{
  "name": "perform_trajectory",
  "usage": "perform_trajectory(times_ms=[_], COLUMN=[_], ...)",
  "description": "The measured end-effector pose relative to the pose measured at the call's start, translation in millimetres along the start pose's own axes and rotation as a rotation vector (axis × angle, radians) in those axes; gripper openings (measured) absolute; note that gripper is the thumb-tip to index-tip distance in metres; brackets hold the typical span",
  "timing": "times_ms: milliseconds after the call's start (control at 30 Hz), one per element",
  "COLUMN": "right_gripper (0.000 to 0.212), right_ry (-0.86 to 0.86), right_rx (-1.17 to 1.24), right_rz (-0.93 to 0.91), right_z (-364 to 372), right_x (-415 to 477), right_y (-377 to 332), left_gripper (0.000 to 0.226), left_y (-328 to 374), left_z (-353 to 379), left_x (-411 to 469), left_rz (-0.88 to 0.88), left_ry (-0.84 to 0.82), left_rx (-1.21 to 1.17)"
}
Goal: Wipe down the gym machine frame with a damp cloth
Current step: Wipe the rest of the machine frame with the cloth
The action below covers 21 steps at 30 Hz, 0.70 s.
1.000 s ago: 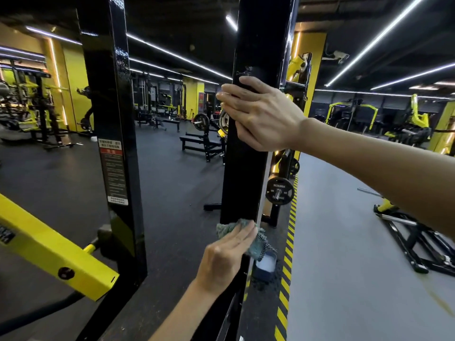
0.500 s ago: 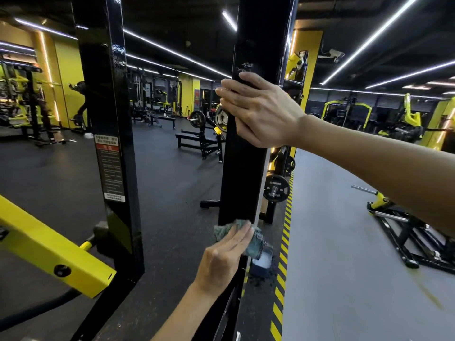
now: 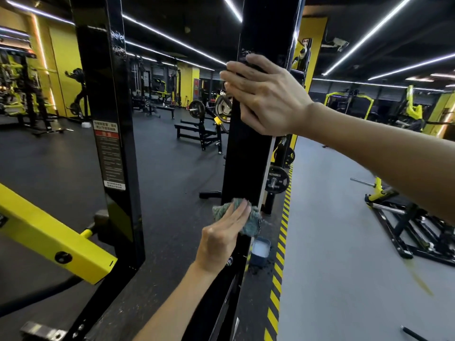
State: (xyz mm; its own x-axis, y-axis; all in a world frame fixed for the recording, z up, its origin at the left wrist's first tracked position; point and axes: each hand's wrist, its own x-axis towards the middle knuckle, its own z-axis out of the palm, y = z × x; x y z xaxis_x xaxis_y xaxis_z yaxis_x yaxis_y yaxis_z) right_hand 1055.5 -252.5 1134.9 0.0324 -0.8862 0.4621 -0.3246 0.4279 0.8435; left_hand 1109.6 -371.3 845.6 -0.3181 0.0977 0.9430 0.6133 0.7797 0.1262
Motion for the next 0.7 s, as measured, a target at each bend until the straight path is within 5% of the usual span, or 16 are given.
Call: perform_trajectory(times_ms=[200,367,500,700], right_gripper=[0.051,0.051,0.056,0.060], right_ry=[-0.071,-0.053,-0.155,-0.237], right_rx=[-0.014,0.020,0.026,-0.002], right_rz=[0.038,0.103,-0.038,-0.114], right_z=[-1.0,6.4,21.5,28.9], right_x=[-3.9,-13.4,-42.9,-55.9], right_y=[-14.4,-37.3,-73.0,-94.1], left_gripper=[0.084,0.069,0.048,0.070], left_y=[-0.8,18.0,12.9,-0.5], left_z=[-6.0,-2.9,9.0,0.1], left_x=[-38.2,45.3,25.2,-19.1], left_rz=[-0.065,-0.057,-0.054,-0.067], left_ry=[-0.212,0.080,0.154,-0.069], left_rx=[-0.079,-0.086,-0.045,-0.059])
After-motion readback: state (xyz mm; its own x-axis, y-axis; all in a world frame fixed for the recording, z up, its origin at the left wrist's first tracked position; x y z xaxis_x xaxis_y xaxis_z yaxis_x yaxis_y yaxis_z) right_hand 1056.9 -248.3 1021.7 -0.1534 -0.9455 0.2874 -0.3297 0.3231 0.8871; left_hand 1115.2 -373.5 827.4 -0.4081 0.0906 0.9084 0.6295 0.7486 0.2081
